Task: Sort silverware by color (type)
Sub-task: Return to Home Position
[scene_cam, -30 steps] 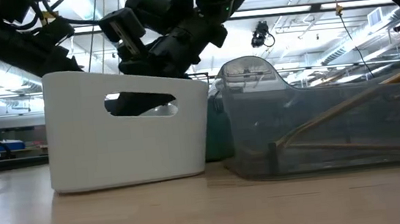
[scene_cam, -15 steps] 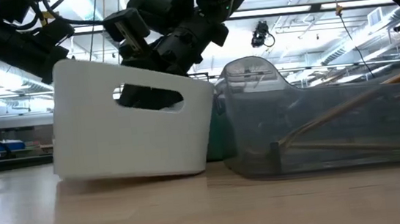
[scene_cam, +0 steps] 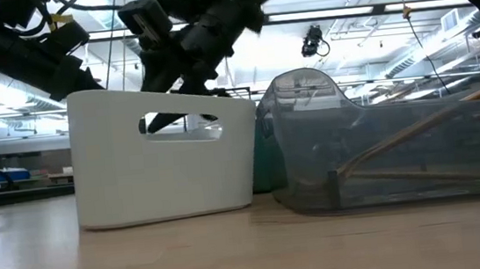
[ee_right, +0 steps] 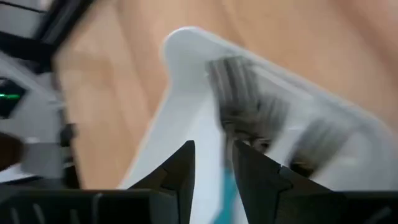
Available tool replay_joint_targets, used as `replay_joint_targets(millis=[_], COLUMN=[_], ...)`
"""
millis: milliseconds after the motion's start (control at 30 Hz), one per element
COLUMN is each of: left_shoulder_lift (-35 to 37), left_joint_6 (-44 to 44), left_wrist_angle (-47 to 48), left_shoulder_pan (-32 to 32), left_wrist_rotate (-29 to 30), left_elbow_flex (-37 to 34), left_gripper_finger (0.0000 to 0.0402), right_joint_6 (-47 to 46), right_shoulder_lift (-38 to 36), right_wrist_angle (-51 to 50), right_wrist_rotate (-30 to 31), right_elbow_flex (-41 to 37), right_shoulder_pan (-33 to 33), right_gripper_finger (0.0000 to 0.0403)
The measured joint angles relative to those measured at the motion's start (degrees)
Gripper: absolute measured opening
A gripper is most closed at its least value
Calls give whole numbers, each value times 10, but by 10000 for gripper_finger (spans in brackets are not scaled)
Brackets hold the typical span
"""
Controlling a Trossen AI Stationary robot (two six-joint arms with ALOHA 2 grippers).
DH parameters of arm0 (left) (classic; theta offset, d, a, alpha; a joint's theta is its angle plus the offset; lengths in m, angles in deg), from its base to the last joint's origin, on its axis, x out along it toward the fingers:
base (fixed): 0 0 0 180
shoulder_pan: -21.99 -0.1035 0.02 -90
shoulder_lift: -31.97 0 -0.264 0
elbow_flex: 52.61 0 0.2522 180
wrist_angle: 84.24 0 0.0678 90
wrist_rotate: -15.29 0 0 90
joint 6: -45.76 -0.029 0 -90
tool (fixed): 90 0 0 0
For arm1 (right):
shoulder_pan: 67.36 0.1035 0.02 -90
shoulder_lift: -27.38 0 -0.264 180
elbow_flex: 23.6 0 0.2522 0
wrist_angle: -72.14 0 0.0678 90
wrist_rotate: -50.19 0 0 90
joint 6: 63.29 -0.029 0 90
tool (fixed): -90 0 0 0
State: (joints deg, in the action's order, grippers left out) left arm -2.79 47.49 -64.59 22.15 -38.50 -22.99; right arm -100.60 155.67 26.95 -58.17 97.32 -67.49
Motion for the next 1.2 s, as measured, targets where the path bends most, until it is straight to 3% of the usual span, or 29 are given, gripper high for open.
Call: replay_joint_targets(millis=[233, 467, 633, 967, 1200], left_shoulder_lift=[0, 0, 0, 0, 13], left_joint_6=[0, 3, 3, 6, -4], left_wrist_angle=[0, -1, -1, 1, 4], left_shoulder_pan=[0, 0, 0, 0, 1], left_wrist_rotate=[0, 0, 0, 0, -80], left_elbow_flex=[0, 0, 0, 0, 0], left_gripper_finger=[71, 71, 71, 71, 71], right_joint_6=[109, 210, 230, 234, 245], right_shoulder_lift=[0, -1, -1, -6, -64], right_wrist_angle=[-172, -314, -339, -470, -450], right_wrist_rotate=[99, 288, 298, 394, 424], right_elbow_flex=[83, 117, 117, 117, 110], right_shoulder_pan=[-9, -32, -65, -95, -64], right_gripper_finger=[116, 116, 116, 116, 116])
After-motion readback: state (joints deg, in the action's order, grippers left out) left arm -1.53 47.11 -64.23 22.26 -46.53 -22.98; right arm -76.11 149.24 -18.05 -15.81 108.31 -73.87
